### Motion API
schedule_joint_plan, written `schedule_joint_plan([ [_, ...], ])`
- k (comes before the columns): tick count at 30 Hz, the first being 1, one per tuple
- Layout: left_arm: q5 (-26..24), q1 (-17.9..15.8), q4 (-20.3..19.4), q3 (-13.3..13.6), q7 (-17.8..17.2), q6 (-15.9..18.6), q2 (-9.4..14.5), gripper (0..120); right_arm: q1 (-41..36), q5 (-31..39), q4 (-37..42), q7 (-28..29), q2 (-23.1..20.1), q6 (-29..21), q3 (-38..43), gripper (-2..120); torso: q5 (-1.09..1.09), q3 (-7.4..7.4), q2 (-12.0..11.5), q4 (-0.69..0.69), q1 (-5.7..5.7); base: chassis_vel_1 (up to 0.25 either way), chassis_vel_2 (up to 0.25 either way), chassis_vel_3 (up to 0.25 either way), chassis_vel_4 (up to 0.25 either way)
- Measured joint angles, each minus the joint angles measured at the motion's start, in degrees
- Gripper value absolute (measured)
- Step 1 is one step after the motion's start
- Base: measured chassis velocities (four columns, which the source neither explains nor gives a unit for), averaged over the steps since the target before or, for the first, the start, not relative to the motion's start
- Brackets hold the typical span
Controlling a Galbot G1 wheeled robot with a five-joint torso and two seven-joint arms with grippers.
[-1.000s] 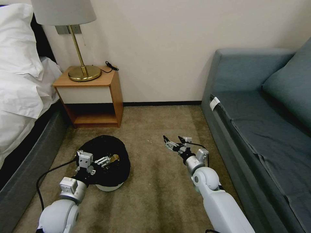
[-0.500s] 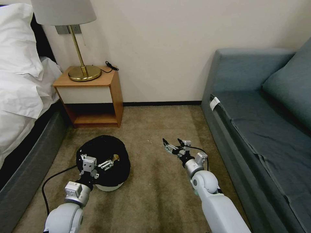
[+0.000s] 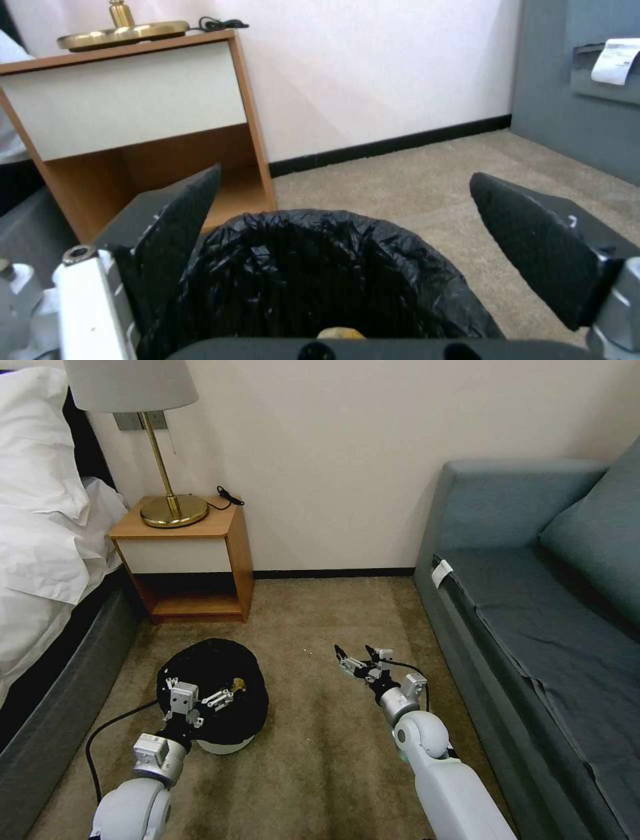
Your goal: Pick up the trash bin, then pick up the garbage on the floor and place it into the trash bin.
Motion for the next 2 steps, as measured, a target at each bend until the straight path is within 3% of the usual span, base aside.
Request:
schedule_joint_plan([
  [2, 0.0, 0.0, 0.0, 0.0, 0.0, 0.0, 0.0, 100, 0.0, 0.0, 0.0, 0.0, 0.0, 0.0, 0.0, 100, 0.0, 0.0, 0.0, 0.0, 0.0, 0.0, 0.0, 0.0, 0.0],
])
